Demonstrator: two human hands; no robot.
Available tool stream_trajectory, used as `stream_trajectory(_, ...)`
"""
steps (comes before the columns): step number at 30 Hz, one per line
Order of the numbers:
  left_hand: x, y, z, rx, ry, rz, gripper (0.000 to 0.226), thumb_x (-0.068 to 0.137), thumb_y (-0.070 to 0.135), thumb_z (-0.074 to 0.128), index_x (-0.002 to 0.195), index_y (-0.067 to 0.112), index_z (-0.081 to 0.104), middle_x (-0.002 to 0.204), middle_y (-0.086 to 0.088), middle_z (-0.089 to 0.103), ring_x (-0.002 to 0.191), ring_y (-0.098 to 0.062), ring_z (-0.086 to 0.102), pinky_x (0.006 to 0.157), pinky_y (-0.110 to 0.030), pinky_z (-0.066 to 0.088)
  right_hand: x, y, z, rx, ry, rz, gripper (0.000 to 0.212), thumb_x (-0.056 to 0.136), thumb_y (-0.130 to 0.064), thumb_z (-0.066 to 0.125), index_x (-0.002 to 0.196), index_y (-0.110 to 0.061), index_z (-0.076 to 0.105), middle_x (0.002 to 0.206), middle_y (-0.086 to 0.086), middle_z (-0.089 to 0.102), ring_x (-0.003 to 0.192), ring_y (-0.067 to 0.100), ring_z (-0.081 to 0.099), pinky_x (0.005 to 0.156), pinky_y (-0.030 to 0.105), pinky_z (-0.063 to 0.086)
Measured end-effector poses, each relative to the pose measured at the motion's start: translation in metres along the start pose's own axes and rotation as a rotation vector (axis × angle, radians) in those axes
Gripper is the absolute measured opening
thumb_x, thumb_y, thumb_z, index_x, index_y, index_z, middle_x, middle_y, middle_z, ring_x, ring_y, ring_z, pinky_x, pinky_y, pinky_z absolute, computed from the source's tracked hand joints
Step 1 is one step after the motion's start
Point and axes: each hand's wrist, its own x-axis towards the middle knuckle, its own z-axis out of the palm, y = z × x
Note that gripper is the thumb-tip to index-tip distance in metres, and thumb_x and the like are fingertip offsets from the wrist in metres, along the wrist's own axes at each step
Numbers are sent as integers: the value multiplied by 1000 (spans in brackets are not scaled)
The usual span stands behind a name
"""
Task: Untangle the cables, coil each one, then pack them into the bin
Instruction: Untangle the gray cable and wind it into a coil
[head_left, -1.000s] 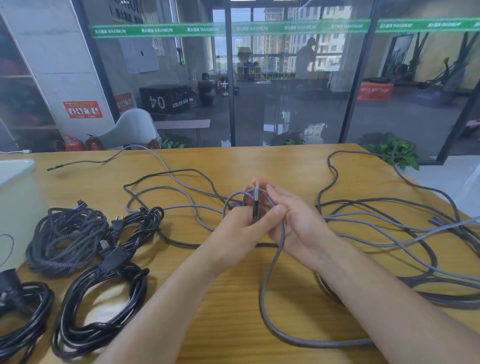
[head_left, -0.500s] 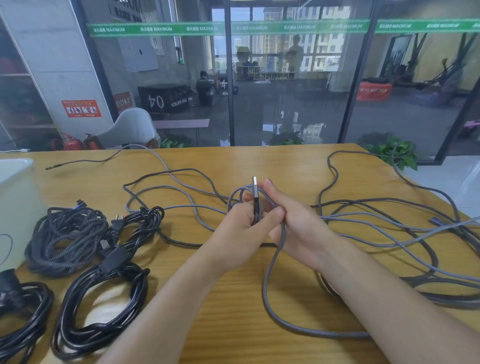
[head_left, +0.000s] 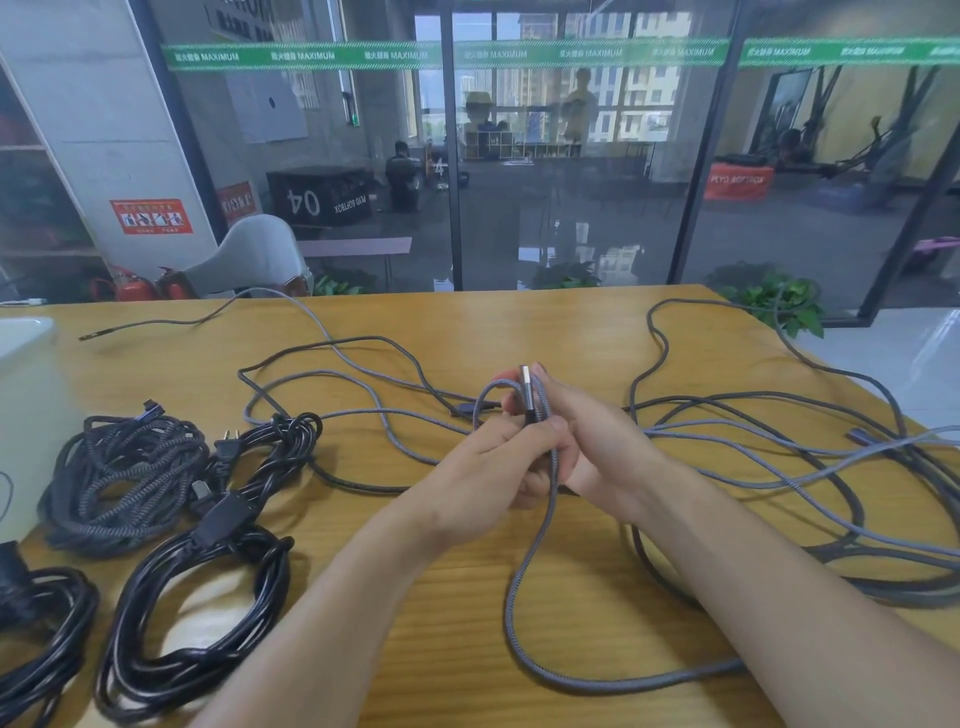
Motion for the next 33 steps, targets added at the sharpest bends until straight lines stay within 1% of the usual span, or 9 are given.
stream_trajectory(5,-3,3,-3,-20,-50,-10,45,112,30,35,74,15,54,67,-6,22,66,-22,19,56,-24,26,-2,2,4,105,-101,37,53,110,-39,40,85,-20,83,121,17,72,118,29,67,108,43,50)
stream_trajectory(8,-3,4,0,-18,-22,10,43,107,35,36,73,16,54,72,-17,21,67,-23,19,56,-25,26,0,3,9,199,-63,42,43,107,-40,47,86,-19,78,102,7,69,97,22,68,91,36,54)
stream_trajectory(12,-2,6,3,-18,29,51,46,113,27,34,74,13,53,70,-15,18,65,-23,18,58,-30,22,0,2,7,146,41,-17,33,109,-41,43,128,-26,67,86,-7,61,78,9,62,71,27,49)
stream_trajectory(19,0,3,3,38,94,75,49,113,29,35,76,1,52,62,4,34,61,-16,29,61,-15,36,-5,-3,12,68,103,-53,31,107,-45,48,98,-21,66,78,-4,60,75,9,63,74,31,52)
stream_trajectory(23,4,-3,4,44,99,115,51,107,47,37,73,11,50,78,-17,40,69,-23,39,70,-26,39,-3,-1,12,75,122,-42,35,107,-47,48,92,-21,67,77,0,57,69,13,58,63,26,47)
stream_trajectory(25,5,-5,5,27,100,131,48,109,45,36,74,15,50,77,-14,50,76,-27,50,79,-37,45,-4,-1,9,66,148,-8,36,105,-52,51,96,-23,70,71,3,50,57,15,48,55,24,39)
stream_trajectory(27,5,-6,7,-22,66,135,47,114,37,33,77,12,47,71,-5,54,71,-24,58,77,-34,49,-7,-4,8,51,137,23,41,105,-54,48,100,-18,67,57,3,48,39,14,47,44,21,42)
stream_trajectory(29,4,-6,9,-73,45,118,45,113,35,33,79,8,43,66,-3,43,57,-20,48,66,-29,43,-10,-5,9,58,76,23,40,107,-53,45,99,-17,63,61,0,58,45,14,57,46,25,48)
stream_trajectory(33,6,-7,9,-151,89,100,52,112,41,33,76,4,33,67,-2,23,60,-17,18,54,-29,19,-5,-4,7,53,3,-14,38,108,-47,44,105,-16,65,87,4,65,81,17,67,75,33,54)
